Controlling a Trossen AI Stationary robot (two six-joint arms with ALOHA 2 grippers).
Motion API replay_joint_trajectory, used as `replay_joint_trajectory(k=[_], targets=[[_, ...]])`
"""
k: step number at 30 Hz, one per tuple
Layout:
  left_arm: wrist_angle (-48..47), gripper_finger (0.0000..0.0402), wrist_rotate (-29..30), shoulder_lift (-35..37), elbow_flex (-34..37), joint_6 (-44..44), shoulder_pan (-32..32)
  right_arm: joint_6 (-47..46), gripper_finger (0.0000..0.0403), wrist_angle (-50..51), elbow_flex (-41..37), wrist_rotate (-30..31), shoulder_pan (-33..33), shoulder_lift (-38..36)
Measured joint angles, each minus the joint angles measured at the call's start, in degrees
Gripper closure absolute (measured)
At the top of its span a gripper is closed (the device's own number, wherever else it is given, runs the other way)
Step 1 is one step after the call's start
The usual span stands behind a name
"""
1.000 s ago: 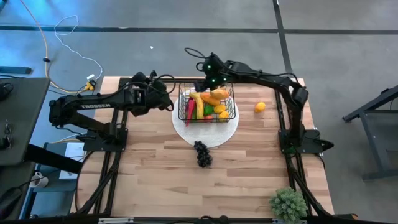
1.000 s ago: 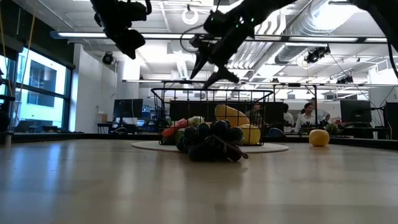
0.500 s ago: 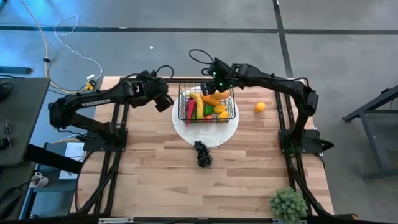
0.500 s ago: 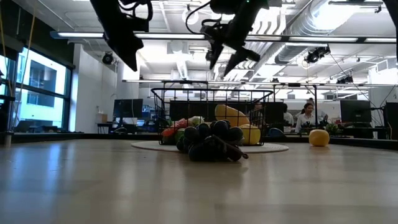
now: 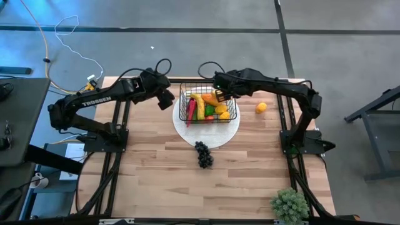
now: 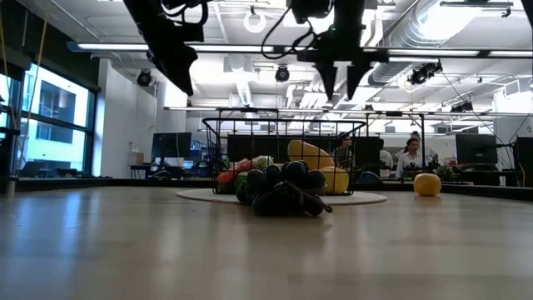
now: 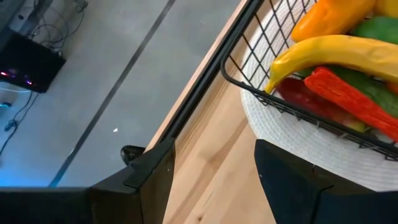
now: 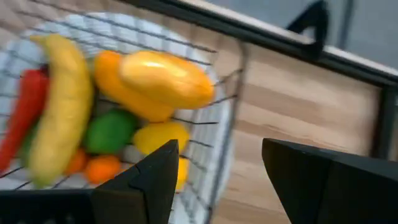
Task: Build produce basket
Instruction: Put the yellow lemon into the wire basket
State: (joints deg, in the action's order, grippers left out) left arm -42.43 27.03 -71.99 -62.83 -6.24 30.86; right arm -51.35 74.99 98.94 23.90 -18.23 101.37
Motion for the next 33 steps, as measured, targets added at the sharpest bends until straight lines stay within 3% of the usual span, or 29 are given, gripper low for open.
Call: replay_joint_trajectory(k=[11,16,25,33], targets=[[0.34,0.0192,0.05,0.0,0.0,0.43,1.57,-4.74,0.019,13.05,-1.46,7.3,-0.84,-2.45],[0.41,0.0192,-0.01,0.0,0.0,1.54,1.59,-7.68,0.019,12.08,-9.86,6.12,-2.75,-7.04],[0.41,0.0192,0.02,0.0,0.0,1.55,1.59,-15.73,0.019,4.76,-26.69,4.48,-7.85,-23.31],[1.19,0.0192,0.01,0.0,0.0,1.56,1.59,-19.5,0.019,2.07,-34.42,4.48,-11.61,-32.8]])
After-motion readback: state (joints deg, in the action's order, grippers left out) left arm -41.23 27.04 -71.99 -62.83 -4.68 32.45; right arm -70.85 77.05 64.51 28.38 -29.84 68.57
